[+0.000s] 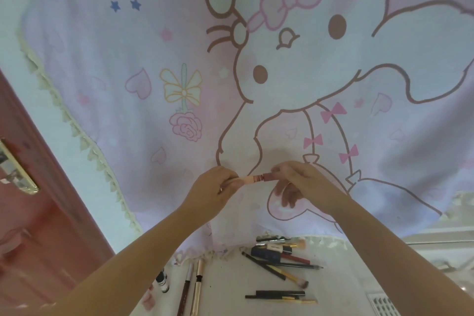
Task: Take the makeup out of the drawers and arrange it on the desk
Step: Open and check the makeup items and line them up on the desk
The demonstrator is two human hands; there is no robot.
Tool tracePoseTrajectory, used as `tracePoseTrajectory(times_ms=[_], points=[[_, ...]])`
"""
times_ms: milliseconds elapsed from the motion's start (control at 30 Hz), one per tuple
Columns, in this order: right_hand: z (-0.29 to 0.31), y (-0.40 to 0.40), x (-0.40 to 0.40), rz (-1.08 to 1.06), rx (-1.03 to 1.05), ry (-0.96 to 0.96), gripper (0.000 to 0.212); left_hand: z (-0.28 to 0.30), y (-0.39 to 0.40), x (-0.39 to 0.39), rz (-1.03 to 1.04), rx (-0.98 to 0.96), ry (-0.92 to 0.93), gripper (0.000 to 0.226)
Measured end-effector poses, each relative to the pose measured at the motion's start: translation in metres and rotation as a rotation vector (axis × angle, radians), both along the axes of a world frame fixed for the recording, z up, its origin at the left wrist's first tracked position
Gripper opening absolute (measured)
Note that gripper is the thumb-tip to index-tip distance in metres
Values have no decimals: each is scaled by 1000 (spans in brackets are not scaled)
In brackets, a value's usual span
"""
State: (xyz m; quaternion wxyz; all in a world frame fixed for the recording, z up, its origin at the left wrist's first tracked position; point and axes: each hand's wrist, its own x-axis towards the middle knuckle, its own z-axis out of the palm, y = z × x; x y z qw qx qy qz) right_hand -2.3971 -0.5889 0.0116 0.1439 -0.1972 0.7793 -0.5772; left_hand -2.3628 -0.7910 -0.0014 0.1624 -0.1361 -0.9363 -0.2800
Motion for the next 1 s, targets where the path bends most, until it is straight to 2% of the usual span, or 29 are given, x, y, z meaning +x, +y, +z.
tracePoseTrajectory(times_ms=[67, 200, 300, 367, 433, 533, 567, 633, 733, 833, 867, 933, 1000], points=[[-2, 0, -3, -26, 76, 85, 29, 0, 1, 0, 9, -5, -9, 27], [-6, 1, -5, -3, 31, 187, 24, -3, 1, 0, 19, -1, -29, 28], [-7, 4, -6, 17, -55, 144, 34, -7, 0, 0, 35, 23, -46, 28], [-5, 3, -6, 47, -78, 56, 28, -8, 0, 1, 39, 30, -57, 29], [-3, 0, -4, 37, -1, -13, 15, -10, 0, 2, 34, 32, -65, 29], [-7, -3, -6, 1, 201, 63, 32, -14, 0, 5, 20, 34, -71, 29], [-9, -5, -6, -1, 228, 103, 32, -15, -1, 6, 18, 34, -71, 28], [-13, -5, -8, 10, 155, 121, 23, -18, -3, 6, 31, 39, -78, 27], [-16, -5, -12, 69, 13, 28, 29, -21, -8, 5, 63, 52, -92, 28], [-17, -12, -11, 89, 91, -34, 18, -23, -10, 6, 66, 49, -109, 28], [-18, -15, -9, 81, 131, -37, 13, -26, -10, 7, 73, 44, -124, 28], [-25, -18, -8, 76, 143, -43, 15, -32, -11, 10, 76, 20, -191, 25], [-38, -23, -6, 113, 115, -104, 18, -43, -15, 18, 58, -13, -323, 23]])
